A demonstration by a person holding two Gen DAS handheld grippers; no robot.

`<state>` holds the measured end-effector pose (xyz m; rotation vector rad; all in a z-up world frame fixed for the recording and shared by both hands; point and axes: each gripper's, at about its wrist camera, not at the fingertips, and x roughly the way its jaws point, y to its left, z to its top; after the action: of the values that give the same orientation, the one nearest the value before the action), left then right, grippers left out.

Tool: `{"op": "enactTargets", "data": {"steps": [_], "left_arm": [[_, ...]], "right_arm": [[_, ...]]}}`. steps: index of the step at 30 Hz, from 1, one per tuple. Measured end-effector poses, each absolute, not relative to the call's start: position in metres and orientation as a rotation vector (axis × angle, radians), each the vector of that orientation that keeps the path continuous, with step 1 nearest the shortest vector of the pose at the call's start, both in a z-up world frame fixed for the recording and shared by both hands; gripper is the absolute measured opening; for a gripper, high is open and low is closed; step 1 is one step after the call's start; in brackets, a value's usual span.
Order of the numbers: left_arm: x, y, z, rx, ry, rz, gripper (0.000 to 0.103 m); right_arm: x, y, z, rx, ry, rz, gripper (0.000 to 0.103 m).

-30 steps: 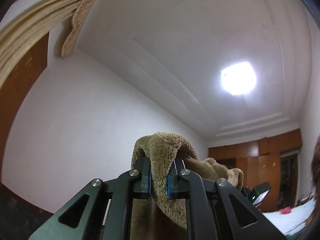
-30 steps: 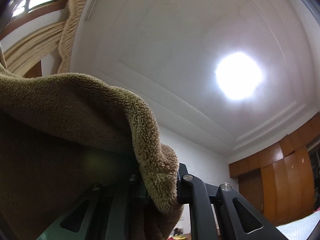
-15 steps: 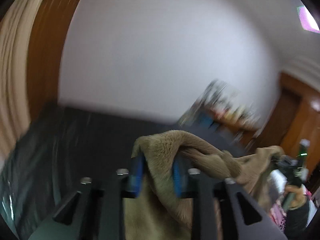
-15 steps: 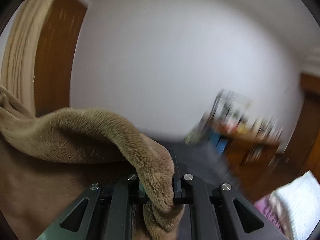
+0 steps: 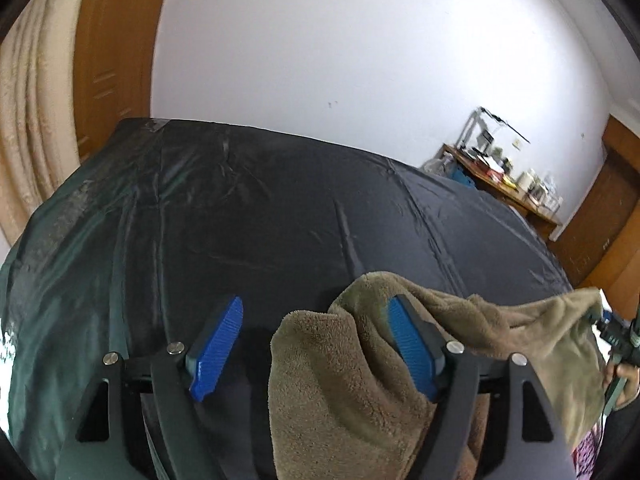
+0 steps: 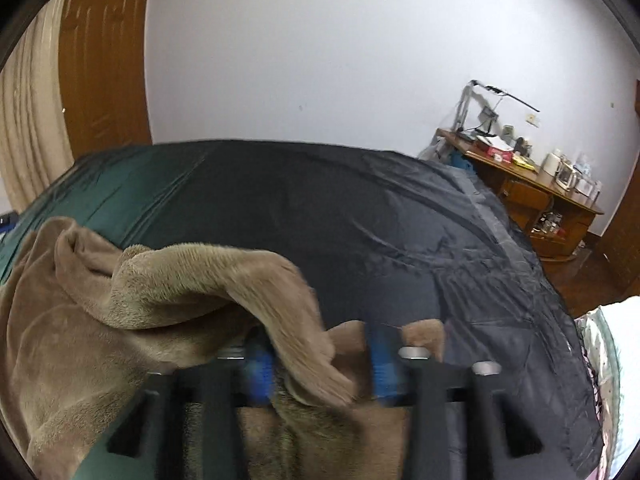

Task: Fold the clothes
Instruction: 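Lower the held blanket onto the sheet with both tools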

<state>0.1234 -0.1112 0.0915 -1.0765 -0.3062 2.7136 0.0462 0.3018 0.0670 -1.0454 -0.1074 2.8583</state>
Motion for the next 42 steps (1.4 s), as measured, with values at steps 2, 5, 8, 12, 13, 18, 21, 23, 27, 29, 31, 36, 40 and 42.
{"op": "enactTargets", "data": {"steps": [2, 5, 8, 12, 13, 18, 21, 23, 27, 29, 31, 36, 40, 42], "left_arm": [[0.117, -0.107, 0.096, -1.087, -0.272, 2.694, 0.080], [0.109, -0.105, 0.094, -1.115, -0.250, 2.653, 0.082], [0.101, -0.110, 0.089, -1.127, -0.298, 2.613, 0.082], [0.094, -0.122, 0.081, -1.133, -0.387, 2.567, 0.083], [0.093, -0.123, 0.078, -1.143, -0.398, 2.563, 0.083], [0.092, -0.124, 0.070, -1.151, -0.437, 2.543, 0.083], [0.093, -0.123, 0.069, -1.134, -0.468, 2.509, 0.083], [0.094, -0.121, 0.069, -1.131, -0.478, 2.492, 0.083], [0.093, -0.115, 0.068, -1.120, -0.503, 2.451, 0.084], [0.094, -0.112, 0.069, -1.109, -0.502, 2.446, 0.084], [0.096, -0.111, 0.070, -1.100, -0.507, 2.445, 0.084], [0.098, -0.114, 0.066, -1.089, -0.533, 2.443, 0.084], [0.096, -0.119, 0.061, -1.106, -0.543, 2.442, 0.084], [0.095, -0.121, 0.059, -1.121, -0.542, 2.444, 0.084]], "right_arm": [[0.056, 0.300, 0.072, -1.009, -0.094, 2.891, 0.070], [0.056, 0.285, 0.079, -1.007, -0.125, 2.918, 0.070], [0.054, 0.267, 0.079, -1.026, -0.204, 2.925, 0.070], [0.050, 0.236, 0.080, -1.060, -0.320, 2.923, 0.070], [0.048, 0.233, 0.079, -1.072, -0.341, 2.915, 0.070], [0.040, 0.214, 0.082, -1.085, -0.331, 2.947, 0.070], [0.040, 0.194, 0.094, -1.094, -0.252, 3.062, 0.070], [0.039, 0.176, 0.102, -1.110, -0.207, 3.138, 0.070], [0.022, 0.129, 0.105, -1.245, -0.077, 3.279, 0.070], [0.011, 0.106, 0.104, -1.337, 0.001, 3.339, 0.070], [-0.002, 0.080, 0.097, -1.428, 0.013, 3.364, 0.070], [-0.035, 0.029, 0.065, -1.609, -0.112, 3.308, 0.066], [-0.048, 0.015, 0.034, -1.732, -0.231, 3.192, 0.027], [-0.044, 0.023, 0.035, -1.664, -0.237, 3.194, 0.016]]}}
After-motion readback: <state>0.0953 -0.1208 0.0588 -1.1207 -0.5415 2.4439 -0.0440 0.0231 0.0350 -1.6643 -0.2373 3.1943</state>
